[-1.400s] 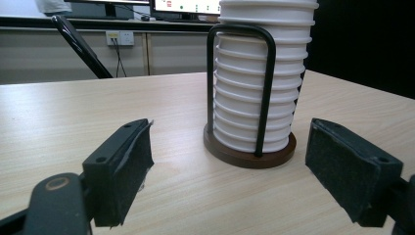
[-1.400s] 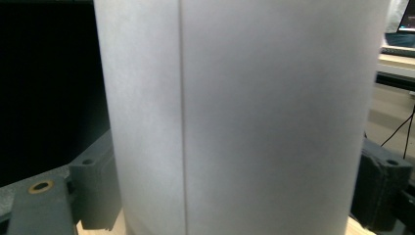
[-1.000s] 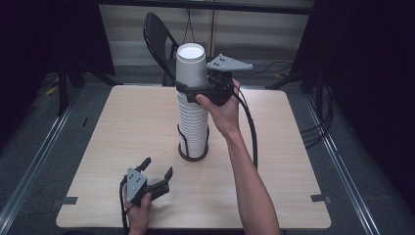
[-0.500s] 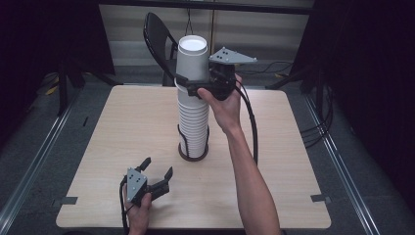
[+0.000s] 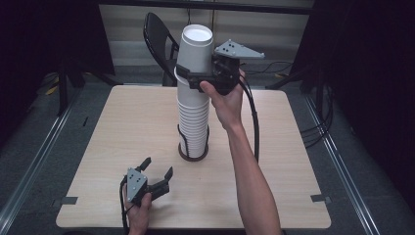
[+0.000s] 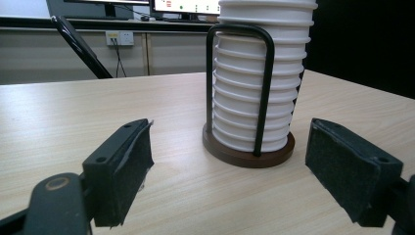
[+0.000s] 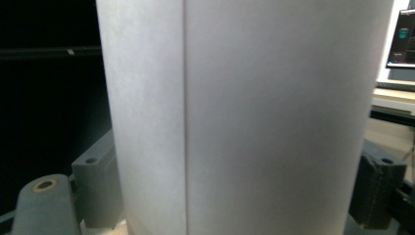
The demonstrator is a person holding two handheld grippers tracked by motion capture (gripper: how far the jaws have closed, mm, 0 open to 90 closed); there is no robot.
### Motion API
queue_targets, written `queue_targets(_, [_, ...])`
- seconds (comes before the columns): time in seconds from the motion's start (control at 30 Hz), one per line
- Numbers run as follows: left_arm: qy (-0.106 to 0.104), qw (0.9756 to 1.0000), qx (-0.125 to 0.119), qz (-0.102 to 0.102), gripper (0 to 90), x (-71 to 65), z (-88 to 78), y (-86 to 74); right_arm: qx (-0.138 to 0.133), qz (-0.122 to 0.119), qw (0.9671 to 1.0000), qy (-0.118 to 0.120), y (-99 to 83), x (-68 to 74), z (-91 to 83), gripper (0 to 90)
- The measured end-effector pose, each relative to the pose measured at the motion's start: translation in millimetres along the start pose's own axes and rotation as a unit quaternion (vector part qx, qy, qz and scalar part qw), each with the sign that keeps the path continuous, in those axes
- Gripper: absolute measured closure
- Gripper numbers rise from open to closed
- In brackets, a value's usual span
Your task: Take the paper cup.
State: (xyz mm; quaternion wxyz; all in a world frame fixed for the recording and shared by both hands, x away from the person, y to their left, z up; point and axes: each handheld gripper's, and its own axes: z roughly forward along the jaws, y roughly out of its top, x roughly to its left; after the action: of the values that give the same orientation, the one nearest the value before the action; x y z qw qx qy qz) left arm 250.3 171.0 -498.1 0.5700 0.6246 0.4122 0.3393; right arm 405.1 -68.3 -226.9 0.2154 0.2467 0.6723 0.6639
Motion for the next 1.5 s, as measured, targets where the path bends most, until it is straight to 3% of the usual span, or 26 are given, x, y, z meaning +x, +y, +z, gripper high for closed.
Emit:
queue_targets(0.6, [-0.001,1.0,0.002,0.003,17.4,-0.3,0.3,0.1,-0.034,0.003,0.9994,-0.003,20.2,-0.2,-12.5,14.5])
queue_targets(1.17, [-0.001,1.0,0.002,0.005,17.4,-0.4,0.3,0.2,-0.045,0.003,0.9981,-0.041,20.9,-6.4,-37.0,14.9])
queue_targets(1.5, [-0.001,1.0,0.003,0.008,20.3,-1.2,0.4,0.2,-0.044,0.016,0.9973,-0.056,20.9,-16.0,-57.5,15.1])
